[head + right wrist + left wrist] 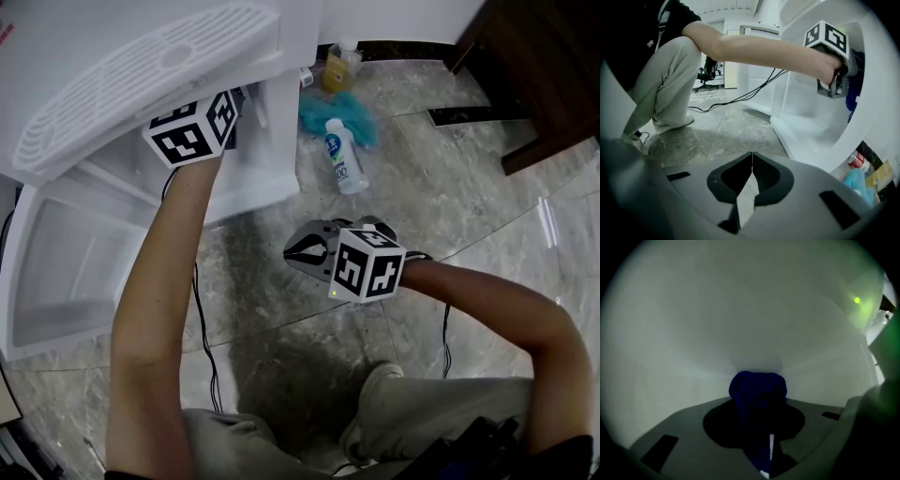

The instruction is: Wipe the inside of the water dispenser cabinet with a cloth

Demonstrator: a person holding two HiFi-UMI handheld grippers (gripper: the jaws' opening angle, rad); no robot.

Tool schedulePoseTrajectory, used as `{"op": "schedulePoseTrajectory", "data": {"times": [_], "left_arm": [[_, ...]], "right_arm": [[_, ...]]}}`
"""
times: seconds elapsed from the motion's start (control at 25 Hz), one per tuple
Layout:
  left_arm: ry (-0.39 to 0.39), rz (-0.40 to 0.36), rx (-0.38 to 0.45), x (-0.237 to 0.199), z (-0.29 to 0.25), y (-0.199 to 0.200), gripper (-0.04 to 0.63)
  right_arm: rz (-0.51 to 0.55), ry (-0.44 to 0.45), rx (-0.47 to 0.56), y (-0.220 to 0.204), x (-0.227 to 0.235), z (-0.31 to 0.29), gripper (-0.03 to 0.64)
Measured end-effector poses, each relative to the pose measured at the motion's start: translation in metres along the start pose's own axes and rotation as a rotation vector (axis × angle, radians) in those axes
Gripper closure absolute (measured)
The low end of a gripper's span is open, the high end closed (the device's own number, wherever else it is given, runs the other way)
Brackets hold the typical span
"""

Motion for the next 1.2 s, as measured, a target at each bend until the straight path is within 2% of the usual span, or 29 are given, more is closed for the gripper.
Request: {"op": "schedulePoseTrajectory", "data": {"times": [0.2,0.36,0.44,0.56,0.76,0.92,1.08,1.2], "left_arm": [[-0.092,-0.033,-0.032,0.012,0.019,0.004,0.479],[-0.256,-0.057,-0.077,0.028,0.044,0.005,0.479],[-0.334,-0.043,-0.129,0.037,0.062,0.002,0.478],[-0.412,-0.019,-0.232,0.044,0.098,-0.008,0.477],[-0.478,-0.056,-0.378,0.033,0.16,-0.02,0.477],[-0.536,-0.123,-0.488,0.035,0.204,-0.032,0.477],[-0.663,-0.209,-0.576,0.045,0.244,-0.049,0.477],[-0.687,-0.215,-0.615,0.042,0.264,-0.06,0.477]], "right_arm": [[0.018,-0.019,-0.015,0.007,0.004,0.001,0.618],[0.005,-0.07,-0.016,0.015,0.01,0.0,0.618],[-0.045,-0.115,0.011,0.02,0.023,0.001,0.618],[-0.138,-0.216,0.068,0.031,0.053,0.01,0.618],[-0.238,-0.342,0.108,0.05,0.087,0.022,0.618],[-0.214,-0.324,0.116,0.068,0.082,0.011,0.618],[-0.143,-0.278,0.115,0.09,0.067,-0.007,0.618],[-0.111,-0.229,0.105,0.104,0.057,-0.019,0.618]]}}
Point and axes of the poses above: the fingertips, and each gripper's own axes: z backward along the fingers, x to its right, y out of its top, the point moved 7 cm from there along z, backward along the fingers, and after that the axes turned 10 degrees about -y, right-handed, at the moved point
